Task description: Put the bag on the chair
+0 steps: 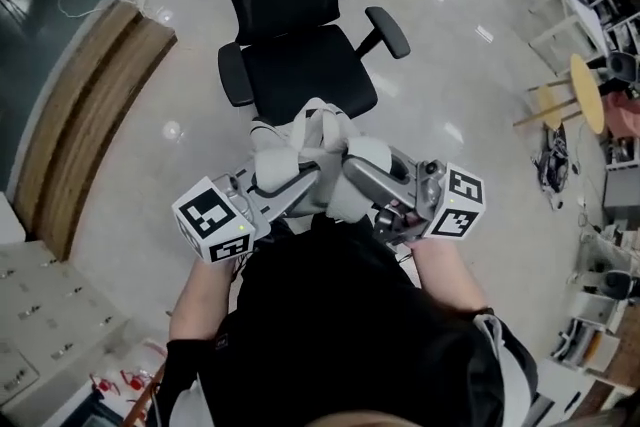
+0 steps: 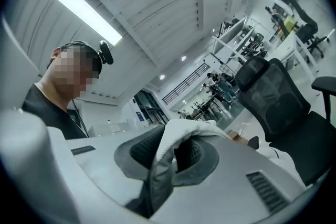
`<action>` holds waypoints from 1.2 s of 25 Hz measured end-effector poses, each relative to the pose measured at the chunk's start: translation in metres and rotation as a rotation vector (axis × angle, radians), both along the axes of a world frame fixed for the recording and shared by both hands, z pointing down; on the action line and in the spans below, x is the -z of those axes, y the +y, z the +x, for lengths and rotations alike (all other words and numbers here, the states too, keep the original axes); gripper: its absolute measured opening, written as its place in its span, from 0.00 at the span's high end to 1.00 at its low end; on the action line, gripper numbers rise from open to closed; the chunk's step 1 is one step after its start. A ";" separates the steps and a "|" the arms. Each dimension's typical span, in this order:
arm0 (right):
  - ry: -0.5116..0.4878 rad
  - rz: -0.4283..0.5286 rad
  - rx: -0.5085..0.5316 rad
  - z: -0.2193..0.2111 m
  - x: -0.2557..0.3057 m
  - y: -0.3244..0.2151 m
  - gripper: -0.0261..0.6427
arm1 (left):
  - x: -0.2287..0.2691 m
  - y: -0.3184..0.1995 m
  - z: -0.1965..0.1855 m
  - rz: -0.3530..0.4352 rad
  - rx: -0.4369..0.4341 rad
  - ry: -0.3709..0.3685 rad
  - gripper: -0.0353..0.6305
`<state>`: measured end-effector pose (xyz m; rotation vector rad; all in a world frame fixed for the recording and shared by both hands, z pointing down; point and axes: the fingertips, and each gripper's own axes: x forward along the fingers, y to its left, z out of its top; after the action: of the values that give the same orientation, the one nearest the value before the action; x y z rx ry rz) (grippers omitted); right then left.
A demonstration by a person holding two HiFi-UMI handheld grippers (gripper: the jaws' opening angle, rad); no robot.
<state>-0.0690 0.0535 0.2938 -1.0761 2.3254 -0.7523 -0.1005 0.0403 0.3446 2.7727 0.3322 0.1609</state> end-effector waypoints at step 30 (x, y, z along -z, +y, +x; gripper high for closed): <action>-0.031 0.065 -0.173 0.159 -0.004 -0.094 0.87 | -0.006 -0.105 0.162 -0.089 -0.151 -0.128 0.91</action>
<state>0.0896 -0.0406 0.2979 -1.2085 2.1816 -0.6191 0.0614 -0.0651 0.3507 2.6344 0.5024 0.3499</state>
